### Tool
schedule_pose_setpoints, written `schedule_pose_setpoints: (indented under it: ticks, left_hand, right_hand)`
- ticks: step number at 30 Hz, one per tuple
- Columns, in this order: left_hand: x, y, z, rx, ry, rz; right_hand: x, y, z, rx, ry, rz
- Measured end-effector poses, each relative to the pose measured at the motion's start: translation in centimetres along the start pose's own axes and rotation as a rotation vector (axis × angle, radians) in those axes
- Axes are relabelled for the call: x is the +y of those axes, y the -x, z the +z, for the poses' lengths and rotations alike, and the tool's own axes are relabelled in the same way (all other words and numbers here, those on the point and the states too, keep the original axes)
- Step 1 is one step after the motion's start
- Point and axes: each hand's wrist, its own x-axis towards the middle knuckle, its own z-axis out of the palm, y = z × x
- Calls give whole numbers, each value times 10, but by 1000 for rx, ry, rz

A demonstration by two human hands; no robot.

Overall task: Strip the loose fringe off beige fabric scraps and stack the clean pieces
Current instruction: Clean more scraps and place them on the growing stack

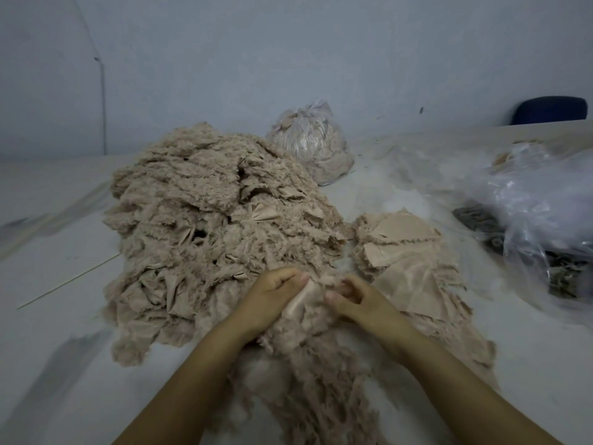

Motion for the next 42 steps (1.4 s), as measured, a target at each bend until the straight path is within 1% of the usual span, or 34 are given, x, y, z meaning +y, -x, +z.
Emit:
schedule_pose_setpoints:
  ticks: [2,3,5,7,9,10,11,13,15,17,18,20,22,23,25,26,28,30,32,35,36,38,40,41,42]
  left_hand:
    - [1,0,4,-52,17,-10]
    - [0,0,5,-49,-10,-12]
    - [-5,-2,4,32,-116,-21]
    - [-16,-2,-7,146,-263,-48]
    - [-29,0,-24,224,-414,-114]
    - [-34,2,-30,218,-491,-147]
    - [-34,3,-32,174,-556,-159]
    - [-25,1,-22,77,-610,-109]
    - [-9,-3,-3,23,-532,-35]
    - [1,-9,14,-19,-302,-63]
    - [2,-10,20,-29,-184,-66]
    - [4,-11,26,69,-52,-61]
    - [3,-12,27,180,30,-84]
    - [3,-12,29,205,47,-91]
    - [3,-11,32,220,49,-94]
    - [2,-11,34,217,50,-107]
    - [0,-10,39,225,71,-139]
    - [-3,-10,38,269,67,-187]
    - [-7,-9,31,317,22,-222]
    - [-12,-8,16,417,-89,-242]
    - [-13,-7,10,415,-137,-225]
    - [-15,0,-1,326,-296,-146]
    - [-20,9,-11,210,-530,-27]
    - [-22,14,-15,201,-643,53]
    - [-24,18,-20,237,-738,125]
  right_hand:
    - [-2,-2,8,-23,-102,-69]
    - [-1,-3,14,-13,-136,-115]
    - [1,-7,21,90,-256,-174]
    - [2,-8,16,230,-402,-156]
    - [2,-8,1,336,-458,-131]
    - [3,-8,-4,350,-434,-121]
    - [3,-7,-6,335,-401,-114]
    - [2,-6,2,258,-384,-116]
    - [-1,-5,14,163,-419,-155]
    - [-5,-4,23,93,-488,-164]
    - [-6,-4,25,100,-502,-159]
    - [-7,-5,25,193,-477,-126]
    - [-4,-7,24,277,-468,-74]
    - [-2,-7,24,273,-487,-40]
    - [1,-4,29,195,-567,17]
    - [3,-4,33,186,-599,18]
    - [5,-3,39,269,-607,-38]
    - [5,-3,36,368,-559,-100]
    - [4,-2,26,420,-480,-117]
    - [9,-3,-1,469,-396,-71]
    - [9,-2,-13,483,-323,-57]
    - [11,-3,-41,513,-2,-53]
    - [11,-2,-65,525,369,-37]
    - [10,0,-73,537,534,-16]
    - [10,2,-77,579,680,-4]
